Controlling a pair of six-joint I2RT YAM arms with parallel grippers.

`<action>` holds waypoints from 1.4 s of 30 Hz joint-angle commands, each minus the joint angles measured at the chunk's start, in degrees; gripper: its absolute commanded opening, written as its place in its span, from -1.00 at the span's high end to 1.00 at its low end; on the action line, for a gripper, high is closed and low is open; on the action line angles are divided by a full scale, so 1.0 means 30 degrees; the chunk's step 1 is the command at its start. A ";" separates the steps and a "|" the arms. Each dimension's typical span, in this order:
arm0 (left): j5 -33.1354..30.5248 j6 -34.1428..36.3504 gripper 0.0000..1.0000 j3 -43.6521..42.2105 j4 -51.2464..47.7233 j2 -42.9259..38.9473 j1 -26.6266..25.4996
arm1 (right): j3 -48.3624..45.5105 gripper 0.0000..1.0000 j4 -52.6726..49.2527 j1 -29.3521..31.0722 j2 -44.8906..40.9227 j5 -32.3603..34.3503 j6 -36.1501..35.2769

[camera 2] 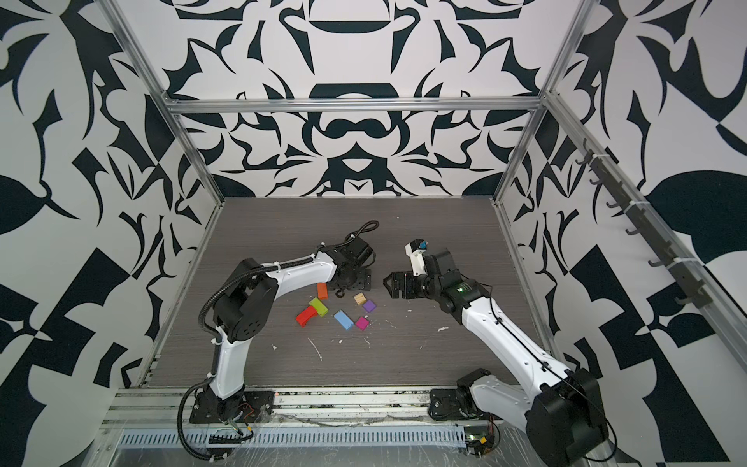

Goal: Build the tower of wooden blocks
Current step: 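Open the left gripper and lift away while the right gripper moves to the bars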

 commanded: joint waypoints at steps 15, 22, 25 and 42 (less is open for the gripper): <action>0.0582 0.0345 -0.99 -0.1216 0.0581 -0.2297 -0.0047 | 0.0536 -0.92 -0.0521 0.0062 0.1493 0.1782 0.0495; 0.0649 0.1084 -0.99 -0.1411 0.0710 -0.3965 -0.0037 | 0.0900 -0.93 -0.1022 0.0089 0.3522 0.2869 0.1942; 0.0336 0.1294 -0.99 -0.1749 0.0537 -0.4638 -0.0019 | 0.0892 -0.92 -0.0582 0.0169 0.4426 0.2535 0.2448; 0.2768 0.0376 -0.99 -0.5366 0.1261 -0.7454 0.3269 | 0.4533 -0.99 -0.1734 0.3098 0.9662 0.6176 0.3252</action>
